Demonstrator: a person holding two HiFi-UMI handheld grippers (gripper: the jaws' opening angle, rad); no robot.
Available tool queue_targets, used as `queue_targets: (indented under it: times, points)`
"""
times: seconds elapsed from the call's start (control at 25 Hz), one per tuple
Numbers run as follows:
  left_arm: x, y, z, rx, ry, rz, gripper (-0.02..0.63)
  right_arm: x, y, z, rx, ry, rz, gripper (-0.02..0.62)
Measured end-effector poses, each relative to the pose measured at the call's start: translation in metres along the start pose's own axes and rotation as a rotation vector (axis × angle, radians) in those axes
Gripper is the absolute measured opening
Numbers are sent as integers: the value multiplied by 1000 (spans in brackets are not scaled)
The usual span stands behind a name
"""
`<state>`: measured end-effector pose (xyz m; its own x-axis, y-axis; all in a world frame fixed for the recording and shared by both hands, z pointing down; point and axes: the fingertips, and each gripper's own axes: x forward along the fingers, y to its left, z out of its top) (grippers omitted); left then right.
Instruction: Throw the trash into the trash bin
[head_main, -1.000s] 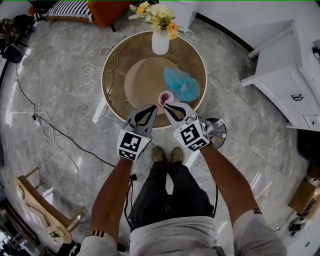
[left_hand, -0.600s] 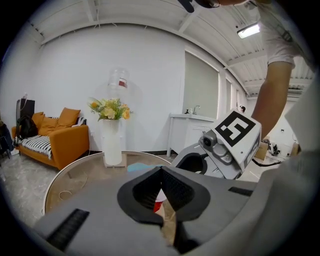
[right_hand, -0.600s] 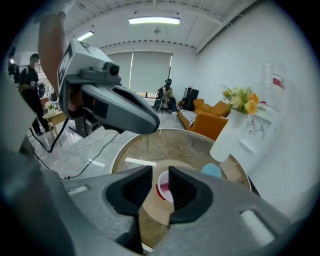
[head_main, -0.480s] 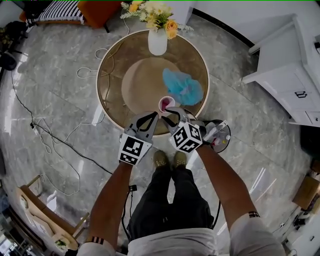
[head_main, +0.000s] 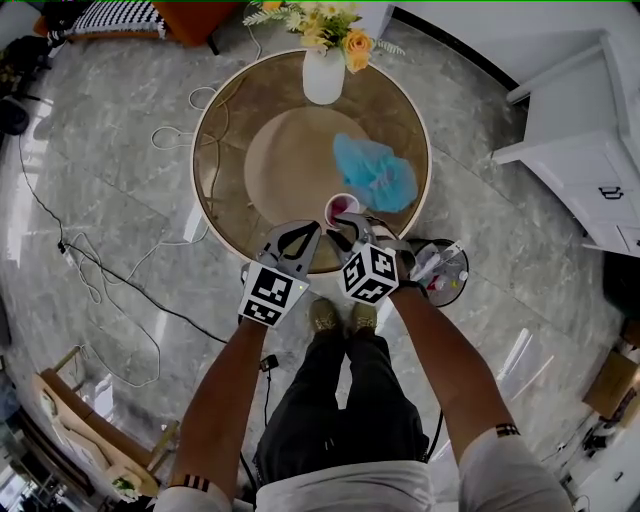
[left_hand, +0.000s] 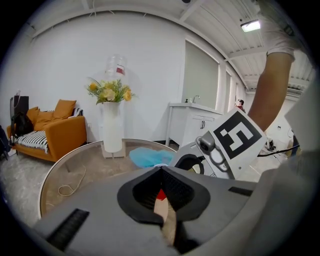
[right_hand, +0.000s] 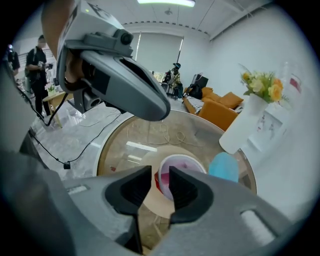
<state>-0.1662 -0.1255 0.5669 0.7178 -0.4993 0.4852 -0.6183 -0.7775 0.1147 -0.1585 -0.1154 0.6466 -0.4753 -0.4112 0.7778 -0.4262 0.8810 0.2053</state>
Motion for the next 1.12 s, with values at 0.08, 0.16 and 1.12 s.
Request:
queue_targets:
  times: [0.08,0.16,1.12]
  points:
    - [2,1,-3,-4,6,-3,0,3,0,-2,-14,9,-3,79]
    - [2,1,-5,-5,13,-8,0,4,0,-4,-23,13,-9,40]
    - [42,-121,49,-12,-113,-171,0,-156,-4,-76,332,-116,-359,29]
